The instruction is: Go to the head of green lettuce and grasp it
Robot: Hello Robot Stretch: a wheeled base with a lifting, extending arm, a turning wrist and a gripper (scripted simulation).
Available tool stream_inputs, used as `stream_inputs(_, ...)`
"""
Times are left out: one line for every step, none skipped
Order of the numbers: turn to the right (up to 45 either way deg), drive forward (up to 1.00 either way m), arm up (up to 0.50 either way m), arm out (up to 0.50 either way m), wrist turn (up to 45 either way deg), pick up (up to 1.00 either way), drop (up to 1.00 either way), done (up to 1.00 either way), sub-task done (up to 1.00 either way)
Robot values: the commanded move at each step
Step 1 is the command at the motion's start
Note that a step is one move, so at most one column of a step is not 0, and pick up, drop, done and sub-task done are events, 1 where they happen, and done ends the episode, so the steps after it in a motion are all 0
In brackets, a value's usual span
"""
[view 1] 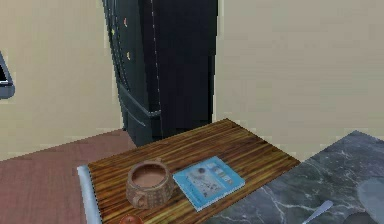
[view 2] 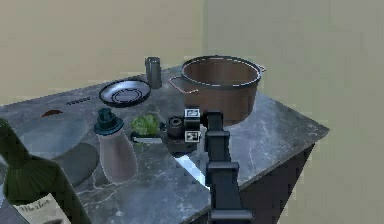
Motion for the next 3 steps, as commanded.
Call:
stream_inputs(0.0,0.00,0.00,0.00,0.0,1.00,0.00,0.00,0.00)
stream_inputs(0.0,0.00,0.10,0.00,0.0,0.00,0.00,0.00,0.00)
stream_inputs(0.0,0.00,0.00,0.00,0.0,0.00,0.00,1.00,0.00)
